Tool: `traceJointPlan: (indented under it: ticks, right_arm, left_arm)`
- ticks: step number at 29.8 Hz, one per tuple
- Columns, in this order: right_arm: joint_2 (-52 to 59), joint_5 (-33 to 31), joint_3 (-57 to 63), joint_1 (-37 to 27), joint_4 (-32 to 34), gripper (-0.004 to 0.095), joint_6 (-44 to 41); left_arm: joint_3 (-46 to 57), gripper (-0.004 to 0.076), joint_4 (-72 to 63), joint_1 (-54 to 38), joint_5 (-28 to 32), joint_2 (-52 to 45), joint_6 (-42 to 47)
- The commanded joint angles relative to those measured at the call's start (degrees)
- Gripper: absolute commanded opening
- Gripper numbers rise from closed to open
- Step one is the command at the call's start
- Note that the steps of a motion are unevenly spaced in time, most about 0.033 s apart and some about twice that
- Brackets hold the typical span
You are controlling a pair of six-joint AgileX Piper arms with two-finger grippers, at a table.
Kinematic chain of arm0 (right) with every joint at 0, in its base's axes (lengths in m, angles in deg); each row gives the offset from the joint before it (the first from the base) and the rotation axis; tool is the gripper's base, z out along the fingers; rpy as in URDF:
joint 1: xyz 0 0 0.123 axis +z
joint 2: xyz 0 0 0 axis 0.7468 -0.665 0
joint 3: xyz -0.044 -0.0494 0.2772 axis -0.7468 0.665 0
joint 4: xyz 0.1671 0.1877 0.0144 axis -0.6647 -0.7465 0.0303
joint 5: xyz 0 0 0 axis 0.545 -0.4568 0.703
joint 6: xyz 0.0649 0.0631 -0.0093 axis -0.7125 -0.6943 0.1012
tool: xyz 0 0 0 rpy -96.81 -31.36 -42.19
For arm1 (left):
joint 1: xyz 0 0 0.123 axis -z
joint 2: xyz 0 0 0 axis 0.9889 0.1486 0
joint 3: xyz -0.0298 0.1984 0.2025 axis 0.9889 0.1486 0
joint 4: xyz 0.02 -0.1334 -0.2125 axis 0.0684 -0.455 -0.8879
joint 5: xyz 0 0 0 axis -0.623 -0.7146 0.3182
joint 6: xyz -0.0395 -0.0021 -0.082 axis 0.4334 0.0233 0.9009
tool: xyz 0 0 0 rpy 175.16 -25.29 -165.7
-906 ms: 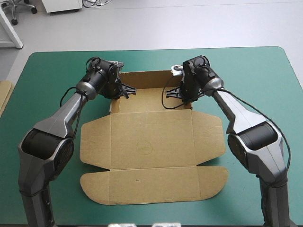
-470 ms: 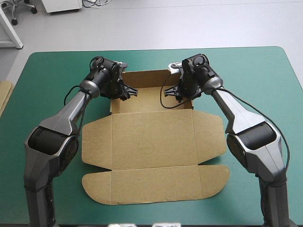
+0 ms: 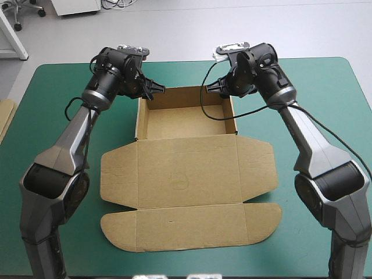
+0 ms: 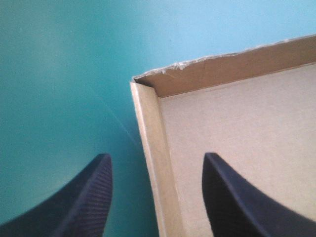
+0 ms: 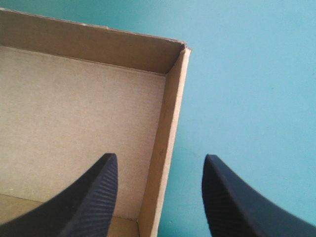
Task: Fold the box
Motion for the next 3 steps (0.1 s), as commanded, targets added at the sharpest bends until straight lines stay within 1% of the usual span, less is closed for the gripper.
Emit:
traceJointPlan:
  ticks: [1,3]
  right_arm:
    - [8.1,0.0,-1.1,0.0,0.9,0.0319,4.7]
    - [11.0,0.0,1.2,0.0,0.8,0.0114,7.0]
  left_arm:
    - [-1.7,0.0266,-0.5,0.3,-1.3,-8.5,-2.6]
    - [-0.9,0.0124,-0.6,0.3,-1.3,-11.2,-5.0]
